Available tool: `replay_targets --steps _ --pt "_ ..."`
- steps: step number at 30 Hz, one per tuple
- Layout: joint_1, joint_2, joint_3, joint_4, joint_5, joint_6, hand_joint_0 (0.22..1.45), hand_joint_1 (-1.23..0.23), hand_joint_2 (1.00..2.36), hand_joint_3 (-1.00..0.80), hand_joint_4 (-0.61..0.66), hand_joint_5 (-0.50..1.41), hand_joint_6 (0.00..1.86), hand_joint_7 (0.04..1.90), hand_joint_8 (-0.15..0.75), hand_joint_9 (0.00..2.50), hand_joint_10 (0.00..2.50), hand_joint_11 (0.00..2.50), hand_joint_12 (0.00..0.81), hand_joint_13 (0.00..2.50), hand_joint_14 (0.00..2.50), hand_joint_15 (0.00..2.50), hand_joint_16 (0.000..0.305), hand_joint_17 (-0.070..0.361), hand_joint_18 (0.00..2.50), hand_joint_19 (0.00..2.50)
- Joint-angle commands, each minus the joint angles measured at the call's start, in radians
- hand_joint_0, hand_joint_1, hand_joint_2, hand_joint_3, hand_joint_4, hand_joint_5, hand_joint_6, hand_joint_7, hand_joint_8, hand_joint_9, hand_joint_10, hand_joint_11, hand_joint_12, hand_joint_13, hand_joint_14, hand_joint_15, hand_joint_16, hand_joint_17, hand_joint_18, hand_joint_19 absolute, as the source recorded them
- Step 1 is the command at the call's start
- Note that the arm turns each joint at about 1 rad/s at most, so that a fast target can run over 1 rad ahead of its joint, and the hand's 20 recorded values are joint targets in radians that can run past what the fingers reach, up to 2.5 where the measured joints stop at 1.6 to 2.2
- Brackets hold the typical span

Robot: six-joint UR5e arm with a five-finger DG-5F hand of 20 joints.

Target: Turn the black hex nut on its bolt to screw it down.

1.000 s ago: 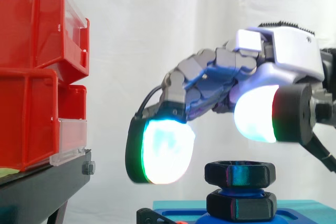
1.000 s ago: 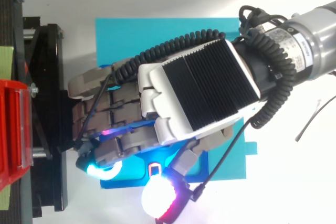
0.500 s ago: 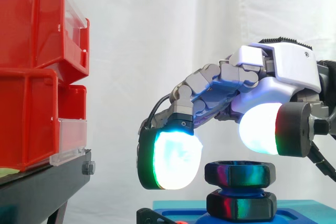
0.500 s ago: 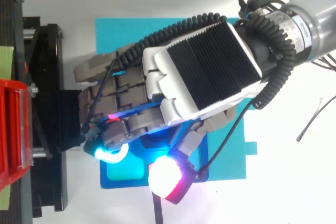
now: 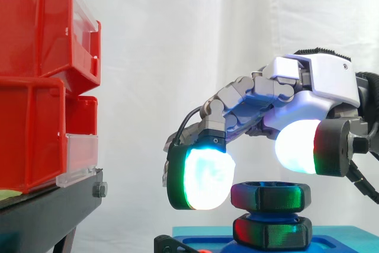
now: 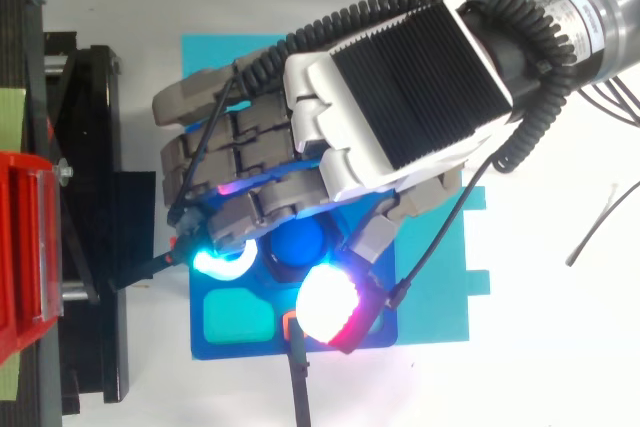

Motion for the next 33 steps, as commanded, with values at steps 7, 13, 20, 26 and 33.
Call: replay_targets --steps 7,13,20,26,33 --pt "-0.031 -0.001 0.000 0.001 -0.040 -0.001 0.51 -0.41 1.00 -0.50 0.20 -0.18 0.79 0.71 0.280 0.55 0.01 0.39 0.309 0.53 0.01 0.19 0.048 0.109 0.44 0.27" --pt "-0.054 -0.001 -0.002 0.027 -0.068 -0.001 0.51 -0.41 1.00 -0.50 0.21 -0.18 0.79 0.70 0.282 0.55 0.01 0.39 0.307 0.53 0.01 0.19 0.049 0.110 0.44 0.27" --pt "-0.083 -0.001 -0.002 0.036 -0.113 -0.001 0.50 -0.39 1.00 -0.50 0.21 -0.17 0.69 0.83 0.284 0.55 0.01 0.39 0.306 0.52 0.01 0.18 0.050 0.112 0.44 0.27" --pt "-0.091 -0.001 -0.002 0.042 -0.122 0.002 0.49 -0.36 1.00 -0.50 0.23 -0.15 0.56 1.03 0.285 0.55 0.01 0.39 0.313 0.51 0.01 0.18 0.051 0.115 0.43 0.27" --pt "-0.051 -0.001 0.000 0.051 -0.097 0.002 0.48 -0.35 1.00 -0.50 0.23 -0.15 0.54 1.05 0.285 0.54 0.01 0.39 0.321 0.51 0.01 0.19 0.051 0.116 0.43 0.27"
